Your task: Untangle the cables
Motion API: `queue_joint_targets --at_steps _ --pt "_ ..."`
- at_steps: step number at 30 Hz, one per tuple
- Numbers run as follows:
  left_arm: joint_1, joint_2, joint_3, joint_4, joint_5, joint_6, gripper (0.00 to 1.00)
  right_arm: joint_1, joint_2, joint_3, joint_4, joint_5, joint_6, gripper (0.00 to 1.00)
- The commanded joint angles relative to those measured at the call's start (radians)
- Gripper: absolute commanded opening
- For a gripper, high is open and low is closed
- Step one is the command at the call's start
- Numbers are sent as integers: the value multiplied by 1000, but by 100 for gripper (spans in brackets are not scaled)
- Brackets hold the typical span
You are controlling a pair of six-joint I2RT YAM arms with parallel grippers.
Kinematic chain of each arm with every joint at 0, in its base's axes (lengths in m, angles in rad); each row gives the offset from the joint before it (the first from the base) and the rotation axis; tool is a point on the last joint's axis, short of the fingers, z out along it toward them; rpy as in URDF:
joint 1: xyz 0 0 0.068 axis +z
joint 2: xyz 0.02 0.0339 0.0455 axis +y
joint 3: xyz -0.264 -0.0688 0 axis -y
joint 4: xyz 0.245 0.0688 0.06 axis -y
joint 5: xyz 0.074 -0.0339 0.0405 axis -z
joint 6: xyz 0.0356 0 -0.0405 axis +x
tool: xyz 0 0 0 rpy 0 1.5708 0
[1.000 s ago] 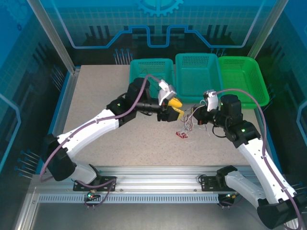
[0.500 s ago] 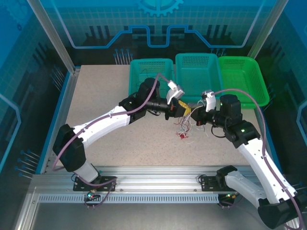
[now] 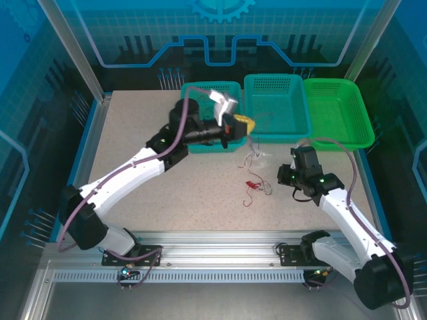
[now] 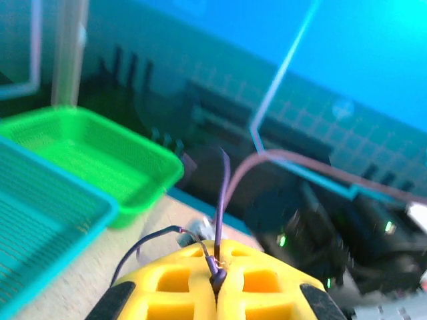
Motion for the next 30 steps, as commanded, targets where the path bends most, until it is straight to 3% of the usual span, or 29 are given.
queue_joint_targets --at_steps 1,5,7,9,10,13,17,21,27,30 --pt "50 -68 64 112 -70 -109 0 -40 1 -27 -5 41 50 11" --pt "66 -72 191 -123 -89 21 0 -67 27 -16 -10 13 28 11" --pt "65 -52 255 -253 -89 101 0 -68 13 4 52 -129 -36 27" --pt "66 -50 255 -283 -102 126 0 -66 -12 38 119 -314 -85 52" --pt "67 -51 244 -281 -106 130 0 -62 -28 61 146 -393 -93 60" --pt "66 -52 222 -289 -118 125 0 -37 -65 119 250 -578 -97 74" --pt "65 -55 177 -246 -128 78 0 54 -61 190 383 -713 -65 85" --pt "63 -51 149 -202 -92 38 0 193 -2 263 495 -699 -21 91" --pt "49 -48 137 -175 -53 13 0 291 122 314 611 -516 -32 92" --pt "47 -52 137 -139 -21 -6 0 316 195 361 485 -233 -66 86"
